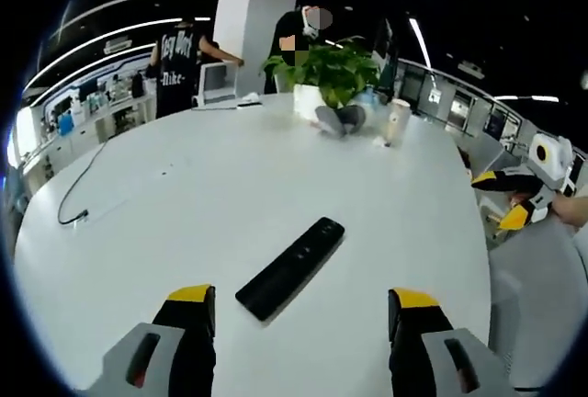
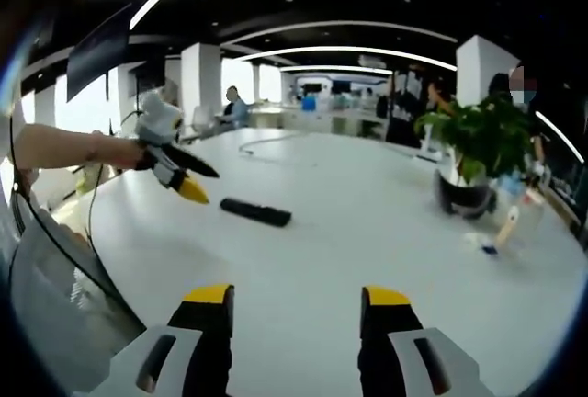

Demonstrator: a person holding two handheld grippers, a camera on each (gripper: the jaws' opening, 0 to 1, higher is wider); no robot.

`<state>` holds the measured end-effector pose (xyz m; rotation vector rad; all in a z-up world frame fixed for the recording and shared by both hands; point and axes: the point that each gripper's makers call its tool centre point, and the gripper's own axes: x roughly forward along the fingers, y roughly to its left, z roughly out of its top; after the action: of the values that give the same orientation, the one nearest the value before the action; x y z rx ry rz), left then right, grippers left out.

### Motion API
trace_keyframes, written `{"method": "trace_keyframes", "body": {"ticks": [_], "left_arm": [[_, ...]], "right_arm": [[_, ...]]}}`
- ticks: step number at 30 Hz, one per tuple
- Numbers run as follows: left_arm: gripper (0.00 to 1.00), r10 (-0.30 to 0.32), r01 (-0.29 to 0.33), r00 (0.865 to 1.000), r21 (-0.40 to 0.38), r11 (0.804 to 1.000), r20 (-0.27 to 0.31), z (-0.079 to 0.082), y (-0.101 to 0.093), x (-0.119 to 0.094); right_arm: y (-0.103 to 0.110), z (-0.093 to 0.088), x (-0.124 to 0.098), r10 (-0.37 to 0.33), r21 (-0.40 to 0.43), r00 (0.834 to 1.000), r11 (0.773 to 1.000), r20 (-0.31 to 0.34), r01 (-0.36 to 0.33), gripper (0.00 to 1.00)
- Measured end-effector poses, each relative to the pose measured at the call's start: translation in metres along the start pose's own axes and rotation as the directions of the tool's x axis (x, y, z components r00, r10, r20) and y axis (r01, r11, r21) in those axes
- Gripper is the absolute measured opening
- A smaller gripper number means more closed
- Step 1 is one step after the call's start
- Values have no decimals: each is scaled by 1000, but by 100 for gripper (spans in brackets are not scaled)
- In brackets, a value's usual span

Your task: Press the specified remote control buttons in sequence, fully releasing each button before pressing the next.

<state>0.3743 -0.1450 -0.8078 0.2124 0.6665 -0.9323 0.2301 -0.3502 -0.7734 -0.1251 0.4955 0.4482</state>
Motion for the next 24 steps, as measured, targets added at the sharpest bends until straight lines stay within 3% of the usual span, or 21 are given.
{"method": "trace_keyframes", "body": {"ticks": [24], "left_arm": [[74, -71, 80, 989, 66, 995, -130, -15, 6, 34]], "right_arm": [[-1, -5, 1, 2, 14, 1000, 1000, -21, -2, 49]]}}
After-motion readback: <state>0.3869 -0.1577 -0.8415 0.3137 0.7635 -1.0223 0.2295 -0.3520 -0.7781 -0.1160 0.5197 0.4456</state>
